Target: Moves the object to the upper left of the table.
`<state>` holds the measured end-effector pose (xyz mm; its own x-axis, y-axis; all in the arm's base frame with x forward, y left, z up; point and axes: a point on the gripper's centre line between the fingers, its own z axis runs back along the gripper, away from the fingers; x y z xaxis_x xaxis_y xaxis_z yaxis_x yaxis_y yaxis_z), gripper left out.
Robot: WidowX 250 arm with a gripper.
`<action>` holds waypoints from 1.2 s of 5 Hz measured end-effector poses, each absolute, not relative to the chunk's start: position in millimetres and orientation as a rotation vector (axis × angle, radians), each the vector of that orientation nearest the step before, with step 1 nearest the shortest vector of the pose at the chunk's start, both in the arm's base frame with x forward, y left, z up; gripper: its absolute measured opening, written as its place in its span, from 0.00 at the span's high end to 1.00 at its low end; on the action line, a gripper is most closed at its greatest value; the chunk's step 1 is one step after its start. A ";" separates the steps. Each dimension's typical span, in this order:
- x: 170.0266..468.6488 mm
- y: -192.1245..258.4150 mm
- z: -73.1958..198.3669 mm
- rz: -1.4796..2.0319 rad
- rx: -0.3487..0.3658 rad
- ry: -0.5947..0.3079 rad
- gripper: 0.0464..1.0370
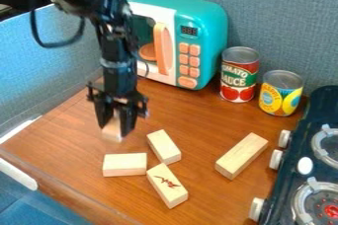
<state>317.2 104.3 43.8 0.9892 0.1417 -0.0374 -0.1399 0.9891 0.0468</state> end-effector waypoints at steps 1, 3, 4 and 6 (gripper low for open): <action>316.8 112.3 82.4 0.137 0.068 -0.055 0.49; 332.4 120.7 61.3 0.102 0.067 0.030 0.49; 341.7 126.9 54.6 0.101 0.055 0.034 0.49; 349.3 150.3 36.2 0.149 0.023 0.070 0.49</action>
